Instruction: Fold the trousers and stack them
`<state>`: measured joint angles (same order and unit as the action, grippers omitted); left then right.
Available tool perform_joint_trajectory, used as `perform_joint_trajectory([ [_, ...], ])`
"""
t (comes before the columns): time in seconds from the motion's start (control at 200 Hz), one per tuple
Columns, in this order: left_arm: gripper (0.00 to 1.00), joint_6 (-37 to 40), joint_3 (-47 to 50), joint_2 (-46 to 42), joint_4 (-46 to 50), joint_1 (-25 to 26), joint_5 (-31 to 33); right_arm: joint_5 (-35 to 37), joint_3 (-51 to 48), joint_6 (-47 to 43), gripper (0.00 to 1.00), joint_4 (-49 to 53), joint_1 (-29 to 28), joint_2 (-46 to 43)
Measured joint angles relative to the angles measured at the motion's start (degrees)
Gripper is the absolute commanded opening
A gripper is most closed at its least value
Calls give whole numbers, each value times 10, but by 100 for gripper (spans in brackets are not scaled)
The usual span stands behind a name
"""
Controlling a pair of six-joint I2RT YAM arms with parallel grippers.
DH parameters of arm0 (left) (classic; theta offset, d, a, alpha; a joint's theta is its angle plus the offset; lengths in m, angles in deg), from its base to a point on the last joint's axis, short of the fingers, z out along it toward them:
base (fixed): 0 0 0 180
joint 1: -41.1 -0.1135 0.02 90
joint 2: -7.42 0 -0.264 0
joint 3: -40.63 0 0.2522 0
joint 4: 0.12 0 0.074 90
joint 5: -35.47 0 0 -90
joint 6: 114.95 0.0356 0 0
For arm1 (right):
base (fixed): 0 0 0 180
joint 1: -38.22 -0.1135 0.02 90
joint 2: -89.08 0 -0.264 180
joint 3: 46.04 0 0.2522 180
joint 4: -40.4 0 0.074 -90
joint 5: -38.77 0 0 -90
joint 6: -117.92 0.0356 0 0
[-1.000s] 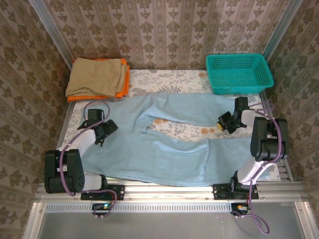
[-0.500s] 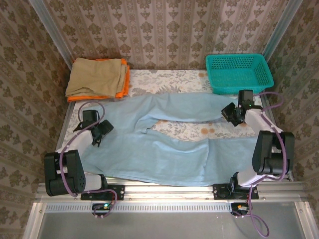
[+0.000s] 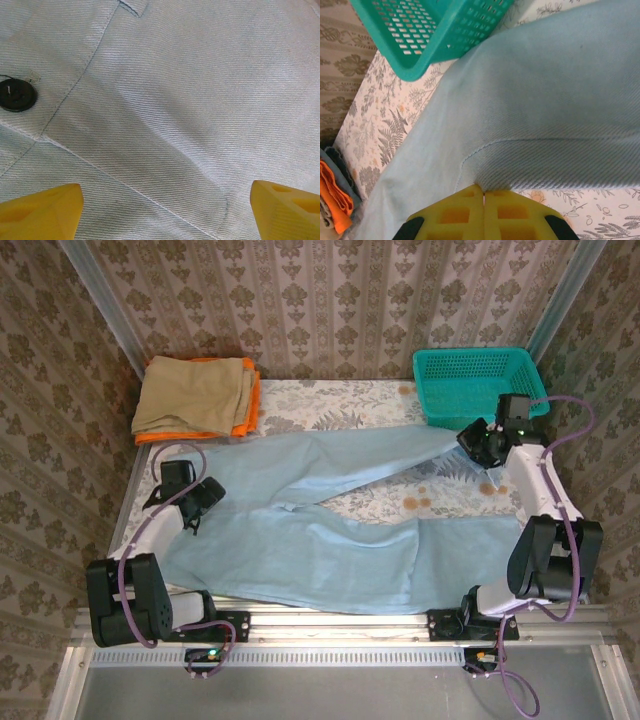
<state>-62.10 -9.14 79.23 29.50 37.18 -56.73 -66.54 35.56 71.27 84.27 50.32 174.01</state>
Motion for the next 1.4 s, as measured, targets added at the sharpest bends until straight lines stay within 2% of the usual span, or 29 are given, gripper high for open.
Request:
perform_joint_trajectory([
  [0.195, 87, 0, 0, 0, 0, -7, -11, -2, -30, -12, 1, 13, 21, -13],
  [0.23, 87, 0, 0, 0, -1, -7, -13, -2, -44, -15, 11, 19, 23, -19],
  [0.3, 87, 0, 0, 0, -1, -7, -17, -3, -69, -23, 24, 30, 26, -25],
  [0.355, 87, 0, 0, 0, -1, -7, -20, -3, -87, -33, 42, 39, 28, -27],
  [0.39, 87, 0, 0, 0, -1, -7, -22, -3, -98, -37, 46, 46, 30, -28],
  [0.47, 88, 0, 0, 1, -2, -7, -24, -2, -120, -43, 48, 59, 37, -38],
  [0.665, 86, -8, -6, 27, -21, -3, -31, 22, -113, -46, 46, 75, 44, -81],
  [0.755, 86, -11, -27, 63, -33, 15, -32, 44, -89, -43, 38, 67, 45, -61],
  [0.86, 86, -19, -52, 112, -68, 36, -42, 62, -51, -36, 17, 48, 49, 14],
  [0.94, 86, -33, -53, 143, -97, 40, -50, 61, -27, -32, 7, 29, 54, 80],
  [1.025, 86, -48, -50, 159, -119, 35, -49, 61, -24, -22, 7, 18, 57, 118],
  [1.165, 84, -84, -26, 153, -167, 10, -63, 59, -23, -16, 8, 14, 63, 121],
  [1.325, 84, -124, 7, 133, -209, -56, -80, 59, -23, -14, 16, 13, 82, 121],
  [1.4, 83, -133, 4, 135, -208, -82, -80, 59, -23, -12, 17, 11, 90, 121],
])
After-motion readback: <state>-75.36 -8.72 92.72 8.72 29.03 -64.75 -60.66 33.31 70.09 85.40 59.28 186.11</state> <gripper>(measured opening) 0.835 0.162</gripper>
